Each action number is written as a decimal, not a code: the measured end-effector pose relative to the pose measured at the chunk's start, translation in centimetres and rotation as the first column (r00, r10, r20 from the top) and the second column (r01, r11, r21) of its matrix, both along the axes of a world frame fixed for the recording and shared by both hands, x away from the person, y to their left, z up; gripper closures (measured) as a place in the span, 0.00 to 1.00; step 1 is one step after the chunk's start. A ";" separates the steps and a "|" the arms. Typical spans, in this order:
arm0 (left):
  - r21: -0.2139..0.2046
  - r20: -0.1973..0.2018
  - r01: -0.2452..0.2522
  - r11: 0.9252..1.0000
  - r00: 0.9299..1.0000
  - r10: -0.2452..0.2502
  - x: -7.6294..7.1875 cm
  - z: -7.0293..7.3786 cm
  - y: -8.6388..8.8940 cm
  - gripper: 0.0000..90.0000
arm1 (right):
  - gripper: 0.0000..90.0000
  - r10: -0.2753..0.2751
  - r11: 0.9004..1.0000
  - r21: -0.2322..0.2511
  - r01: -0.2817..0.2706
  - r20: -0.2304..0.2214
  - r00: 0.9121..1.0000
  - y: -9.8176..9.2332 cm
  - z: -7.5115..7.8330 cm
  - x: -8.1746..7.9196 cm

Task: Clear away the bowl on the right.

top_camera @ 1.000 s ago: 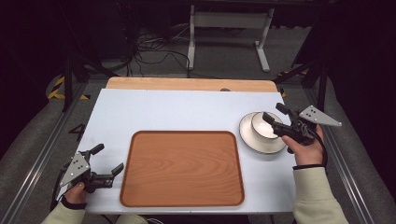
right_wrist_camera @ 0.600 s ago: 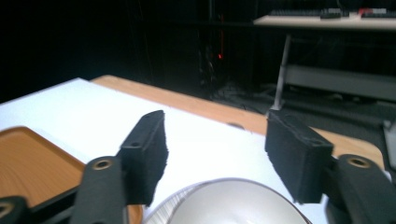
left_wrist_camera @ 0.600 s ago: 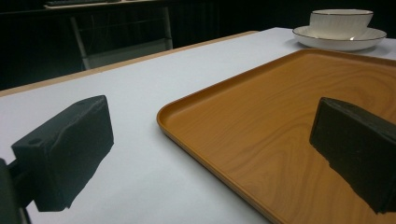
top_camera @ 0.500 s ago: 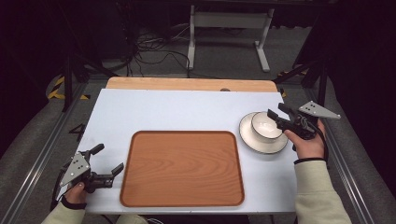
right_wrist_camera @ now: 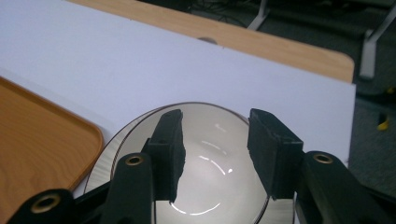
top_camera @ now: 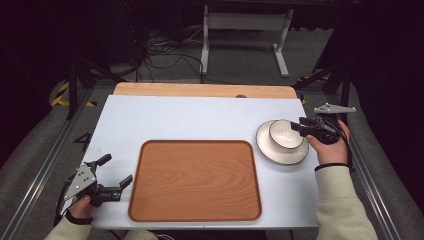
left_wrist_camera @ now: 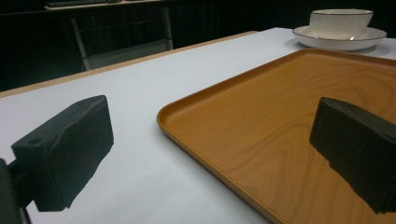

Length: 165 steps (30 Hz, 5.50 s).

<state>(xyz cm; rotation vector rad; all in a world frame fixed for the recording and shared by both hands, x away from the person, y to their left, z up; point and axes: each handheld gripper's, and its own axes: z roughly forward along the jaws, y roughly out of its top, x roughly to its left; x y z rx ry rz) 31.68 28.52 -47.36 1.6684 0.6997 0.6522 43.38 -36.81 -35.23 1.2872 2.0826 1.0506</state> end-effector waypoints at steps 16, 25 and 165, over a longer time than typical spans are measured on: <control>0.000 -0.002 0.000 1.000 1.000 0.000 0.0 0.0 0.0 0.00 | 0.62 -0.128 0.989 -0.096 0.111 -0.188 0.974 -0.7 -1.7 2.2; -0.002 -0.001 0.001 1.000 1.000 -0.001 0.0 0.0 0.0 0.00 | 0.62 -0.180 0.980 -0.123 0.153 -0.243 0.953 -1.2 -2.7 3.1; 0.001 0.000 0.003 1.000 1.000 -0.003 0.0 0.0 0.0 0.00 | 0.90 0.178 0.983 0.123 -0.138 -0.439 0.881 23.5 4.4 -4.6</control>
